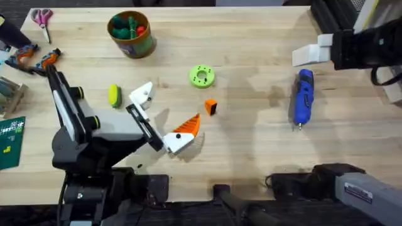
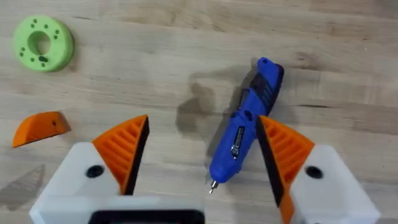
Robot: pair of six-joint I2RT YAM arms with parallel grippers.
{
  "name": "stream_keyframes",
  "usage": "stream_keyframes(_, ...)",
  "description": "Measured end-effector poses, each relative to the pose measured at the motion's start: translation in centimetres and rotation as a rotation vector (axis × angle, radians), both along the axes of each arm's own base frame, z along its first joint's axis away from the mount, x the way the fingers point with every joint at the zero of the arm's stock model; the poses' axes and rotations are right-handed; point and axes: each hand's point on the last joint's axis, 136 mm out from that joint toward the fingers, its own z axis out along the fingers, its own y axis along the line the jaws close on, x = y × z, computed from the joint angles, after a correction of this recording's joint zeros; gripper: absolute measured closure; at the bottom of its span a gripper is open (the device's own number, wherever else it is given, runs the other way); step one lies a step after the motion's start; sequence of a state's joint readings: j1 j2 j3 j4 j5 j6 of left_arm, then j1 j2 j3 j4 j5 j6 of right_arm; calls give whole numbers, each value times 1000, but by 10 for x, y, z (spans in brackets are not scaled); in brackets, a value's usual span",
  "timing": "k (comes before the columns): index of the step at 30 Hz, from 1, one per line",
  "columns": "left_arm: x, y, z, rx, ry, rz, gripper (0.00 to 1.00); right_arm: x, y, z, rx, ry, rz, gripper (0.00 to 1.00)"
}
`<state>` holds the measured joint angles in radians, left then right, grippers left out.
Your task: Pick up the gripper from the table and insert it into the empty holder that is missing its gripper. Then pick up a screw, insert it into the mounting hole, and use the screwdriver to tighten it. Finally, clean up the table by picking up the vegetable and placing it into the bucket.
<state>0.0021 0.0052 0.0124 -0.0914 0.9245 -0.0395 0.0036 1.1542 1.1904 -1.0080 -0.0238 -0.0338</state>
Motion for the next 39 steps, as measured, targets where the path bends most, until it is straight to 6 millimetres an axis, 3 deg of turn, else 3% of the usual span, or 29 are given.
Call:
stream_keyframes(24, 0, 0, 0, 0, -1, 1, 15, 9, 3, 6, 18, -41, 1, 8)
stream_keyframes(31, 1, 0, 0, 1, -1, 3, 15, 4, 36, 6, 102, -29, 84, 8)
stream_keyframes(39, 7, 6, 0, 4, -6, 52, 15, -11, 107, -9, 116, 55, 220, 8)
